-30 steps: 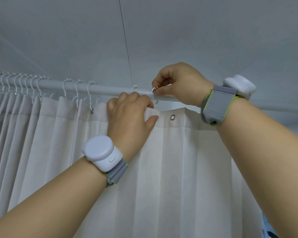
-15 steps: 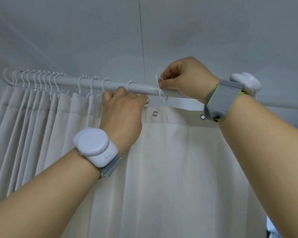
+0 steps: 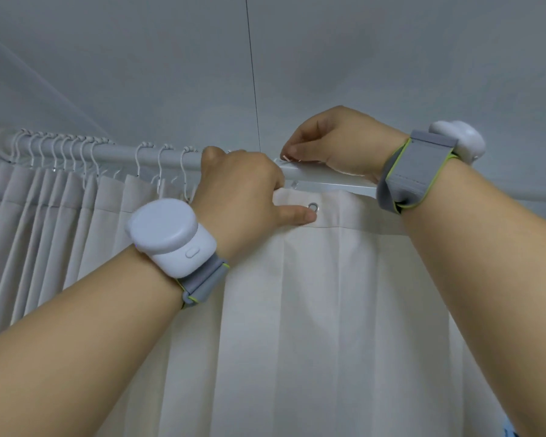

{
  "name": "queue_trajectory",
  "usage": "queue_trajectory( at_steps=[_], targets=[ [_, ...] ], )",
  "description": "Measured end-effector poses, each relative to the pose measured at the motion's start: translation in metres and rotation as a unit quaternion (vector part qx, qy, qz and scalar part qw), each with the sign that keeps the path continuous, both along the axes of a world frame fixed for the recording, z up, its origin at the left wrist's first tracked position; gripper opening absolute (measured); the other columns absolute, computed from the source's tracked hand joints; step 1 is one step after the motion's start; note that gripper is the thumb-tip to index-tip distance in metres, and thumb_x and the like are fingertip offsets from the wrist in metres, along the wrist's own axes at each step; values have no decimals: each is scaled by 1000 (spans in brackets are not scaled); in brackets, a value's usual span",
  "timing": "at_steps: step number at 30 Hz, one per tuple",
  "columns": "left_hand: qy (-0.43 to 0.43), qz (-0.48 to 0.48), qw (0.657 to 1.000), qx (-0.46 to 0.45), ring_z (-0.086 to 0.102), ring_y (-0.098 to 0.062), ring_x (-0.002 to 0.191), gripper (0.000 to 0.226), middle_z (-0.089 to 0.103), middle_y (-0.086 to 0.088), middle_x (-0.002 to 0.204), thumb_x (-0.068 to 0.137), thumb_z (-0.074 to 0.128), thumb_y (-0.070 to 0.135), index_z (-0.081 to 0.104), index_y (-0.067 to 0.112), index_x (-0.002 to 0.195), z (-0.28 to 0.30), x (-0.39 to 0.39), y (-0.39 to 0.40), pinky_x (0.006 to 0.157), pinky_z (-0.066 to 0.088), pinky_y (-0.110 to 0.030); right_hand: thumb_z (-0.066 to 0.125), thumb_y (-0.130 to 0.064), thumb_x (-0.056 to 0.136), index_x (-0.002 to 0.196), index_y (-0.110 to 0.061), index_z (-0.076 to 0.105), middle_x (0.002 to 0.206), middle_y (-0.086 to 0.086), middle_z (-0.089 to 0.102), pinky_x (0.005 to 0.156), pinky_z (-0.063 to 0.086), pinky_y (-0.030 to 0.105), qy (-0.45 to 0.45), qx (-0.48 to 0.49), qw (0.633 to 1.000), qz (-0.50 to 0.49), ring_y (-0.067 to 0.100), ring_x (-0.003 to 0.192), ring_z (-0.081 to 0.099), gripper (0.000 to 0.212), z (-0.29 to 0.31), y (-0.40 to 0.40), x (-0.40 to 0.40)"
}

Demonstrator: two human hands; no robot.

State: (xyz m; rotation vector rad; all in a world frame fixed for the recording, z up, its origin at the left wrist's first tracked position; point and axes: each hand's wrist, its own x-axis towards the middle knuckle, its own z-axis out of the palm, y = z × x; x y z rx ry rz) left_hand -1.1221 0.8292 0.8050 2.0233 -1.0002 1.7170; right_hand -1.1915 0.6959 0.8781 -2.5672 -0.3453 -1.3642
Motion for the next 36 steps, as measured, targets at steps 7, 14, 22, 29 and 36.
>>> queue_trajectory(
  at_steps=[7,14,22,29,36],
  targets=[
    [58,-81,995,-16,31,-10,50,61,30,3,50,78,61,62,28,17,53,-8,9,-5,60,18,-32,73,-37,80,88,-13,75,82,2,69,61,44,22,-18,-7,998,-67,13,71,57,25,2,3,3],
    [95,-110,989,-35,53,-18,75,32,54,8,67,75,71,48,49,26,68,-7,15,2,78,38,-33,60,-50,86,87,-19,73,84,-8,74,59,37,22,50,-74,984,-153,10,73,53,35,8,11,-1],
    [135,-139,979,-57,59,-19,79,30,60,8,66,84,63,46,55,28,62,-16,14,13,88,40,-38,76,-41,75,96,-14,71,94,1,74,79,47,31,43,-57,993,-95,19,84,63,35,4,8,4],
    [135,-82,980,-124,58,-23,95,20,58,8,74,85,63,42,61,26,73,-11,13,3,93,30,-35,81,-37,71,100,-13,70,88,-1,71,73,43,25,35,-44,997,-55,13,78,58,39,2,7,6],
    [144,-89,970,-175,58,-27,98,21,57,6,72,88,59,38,65,23,75,-6,21,-14,88,27,-34,87,-29,64,98,-11,66,96,6,70,81,51,30,2,-58,998,-19,13,77,58,44,-1,0,13]
  ],
)
